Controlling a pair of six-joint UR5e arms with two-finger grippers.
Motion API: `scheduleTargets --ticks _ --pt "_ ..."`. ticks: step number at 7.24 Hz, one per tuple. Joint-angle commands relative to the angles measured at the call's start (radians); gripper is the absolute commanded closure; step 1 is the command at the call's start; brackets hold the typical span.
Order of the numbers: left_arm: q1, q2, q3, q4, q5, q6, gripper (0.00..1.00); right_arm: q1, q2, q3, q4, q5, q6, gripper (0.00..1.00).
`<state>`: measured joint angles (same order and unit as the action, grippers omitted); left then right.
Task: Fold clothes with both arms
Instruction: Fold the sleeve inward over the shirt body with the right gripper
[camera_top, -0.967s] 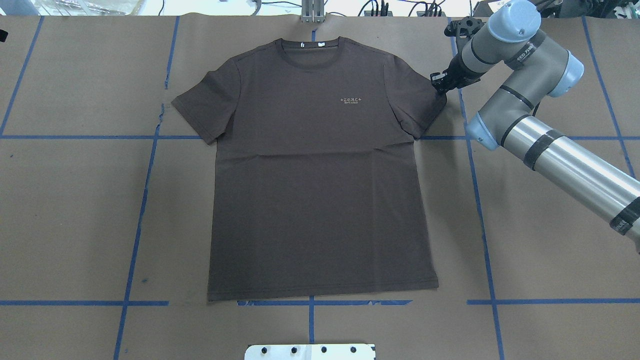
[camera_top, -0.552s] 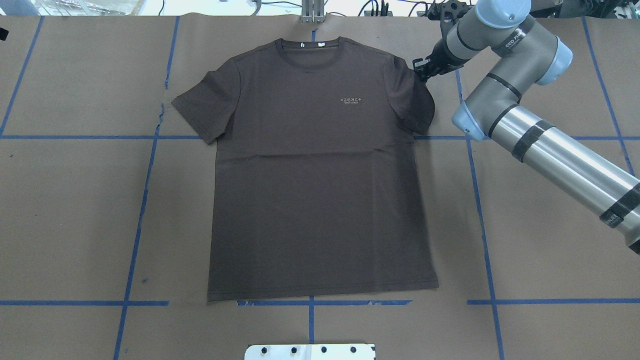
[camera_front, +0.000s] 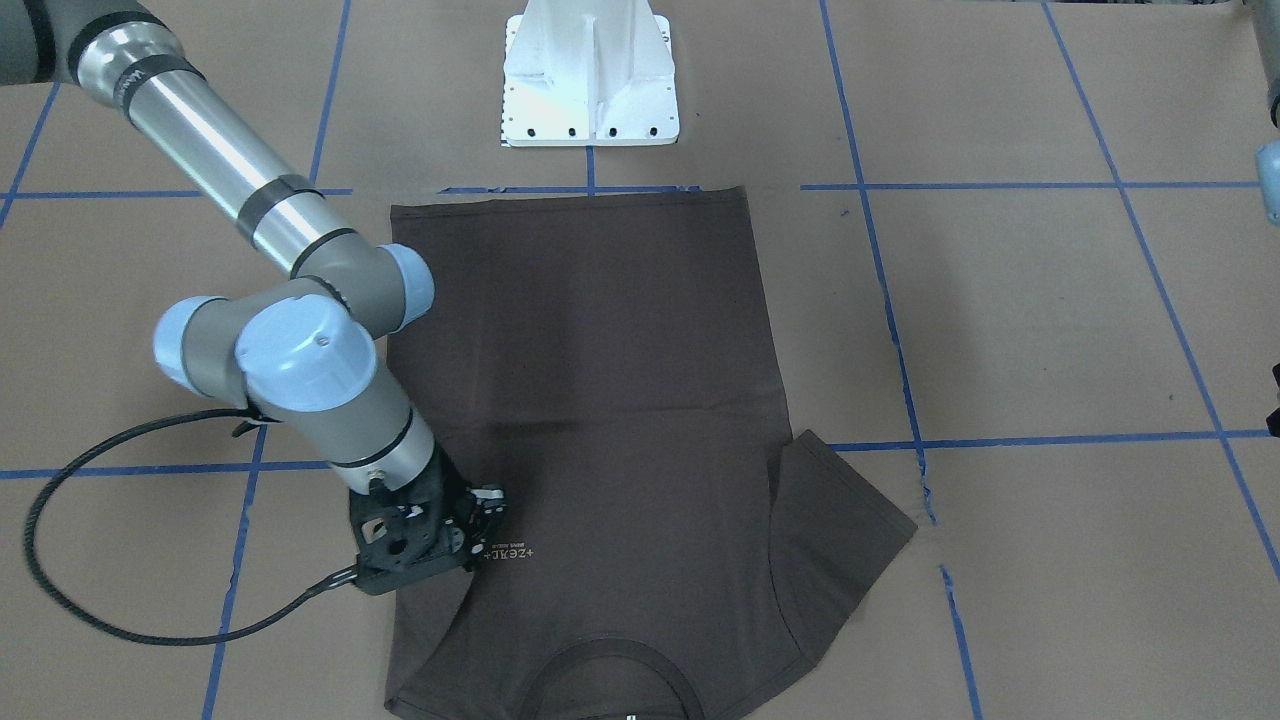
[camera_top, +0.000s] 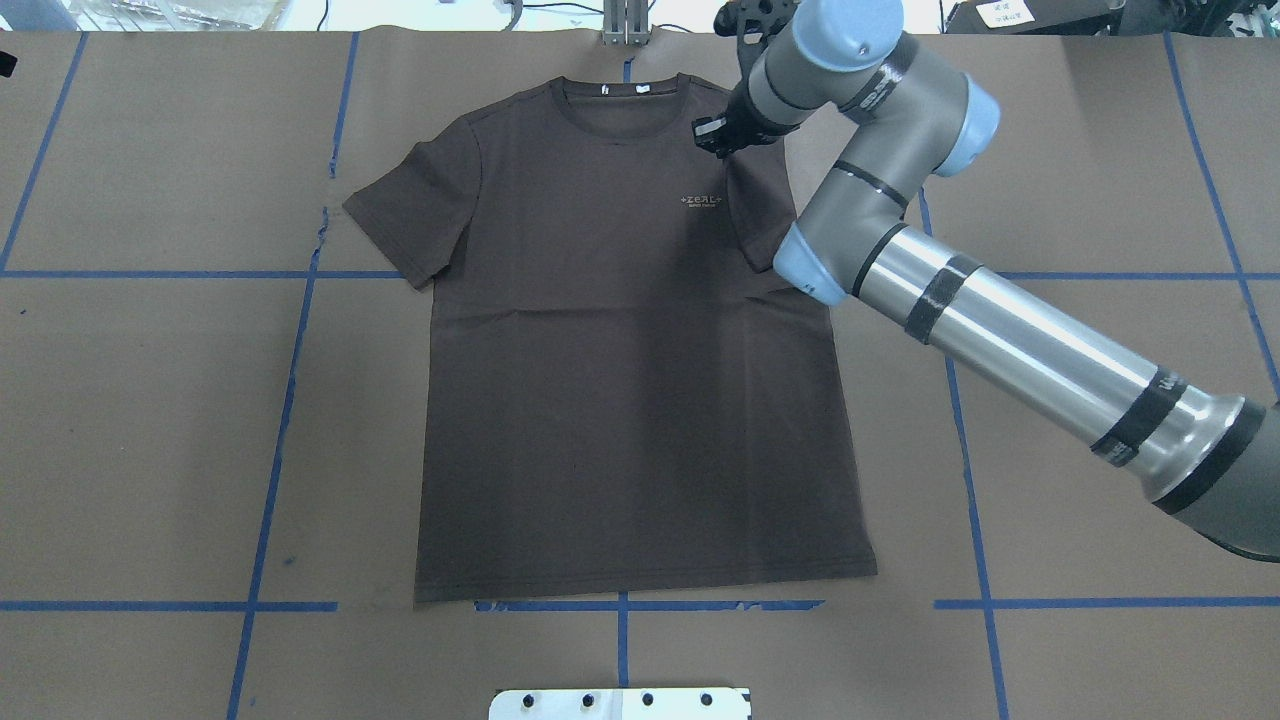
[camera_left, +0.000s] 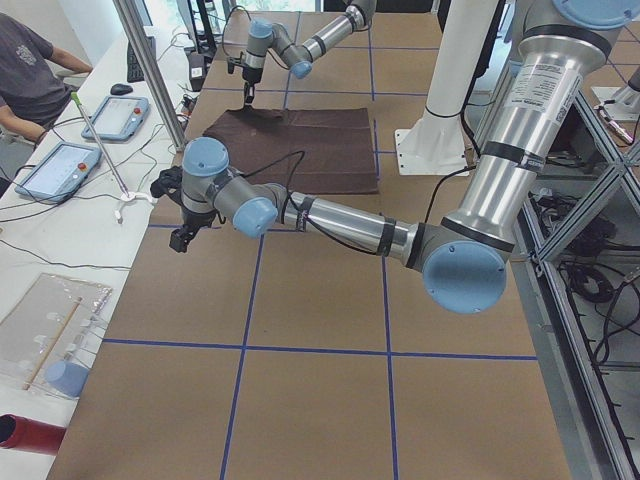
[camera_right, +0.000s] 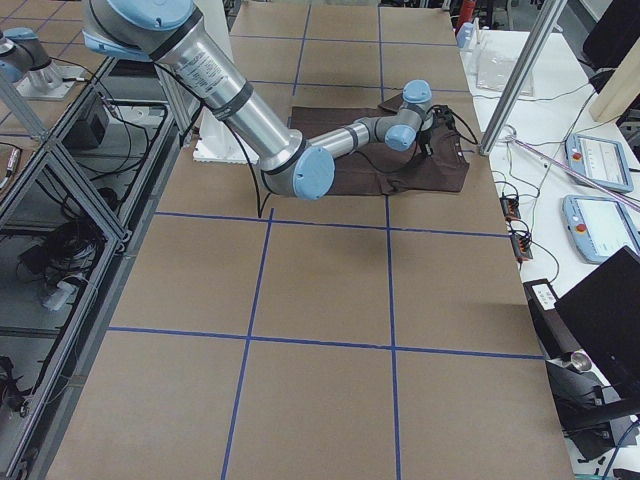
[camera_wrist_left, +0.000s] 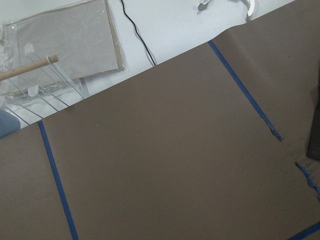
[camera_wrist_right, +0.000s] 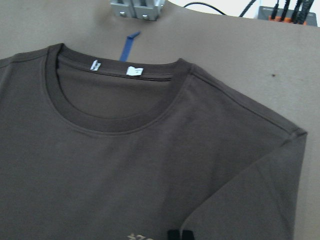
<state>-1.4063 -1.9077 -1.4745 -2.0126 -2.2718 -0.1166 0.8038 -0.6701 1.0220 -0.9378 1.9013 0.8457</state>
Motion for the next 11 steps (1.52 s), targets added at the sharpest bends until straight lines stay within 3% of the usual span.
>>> scheduleTargets --ticks 1,2,4,6,8,9,11 --pt "0.0 -0.005 -0.001 -0.006 0.0 -0.024 0.0 -0.037 0.015 -0.003 -0.006 -0.054 0.019 0.48" --pt "0.001 -0.01 -0.001 -0.011 -0.003 -0.053 0.0 -0.037 0.012 -0.003 -0.004 -0.053 0.019 0.0" --pt "0.016 -0.03 0.006 -0.012 0.001 -0.168 0.0 -0.023 0.013 0.001 -0.033 -0.038 0.035 0.0" --pt "0.166 -0.068 0.0 -0.081 0.056 -0.425 0.0 0.062 -0.002 0.097 -0.28 0.142 0.026 0.0" --pt "0.321 -0.067 -0.004 -0.233 0.218 -0.759 0.0 0.191 -0.142 0.307 -0.456 0.344 -0.044 0.0" --pt "0.404 -0.068 -0.001 -0.251 0.341 -0.86 0.0 0.24 -0.179 0.337 -0.508 0.404 -0.192 0.0" --pt "0.531 -0.089 0.063 -0.321 0.542 -0.987 0.0 0.262 -0.215 0.409 -0.587 0.43 -0.306 0.0"
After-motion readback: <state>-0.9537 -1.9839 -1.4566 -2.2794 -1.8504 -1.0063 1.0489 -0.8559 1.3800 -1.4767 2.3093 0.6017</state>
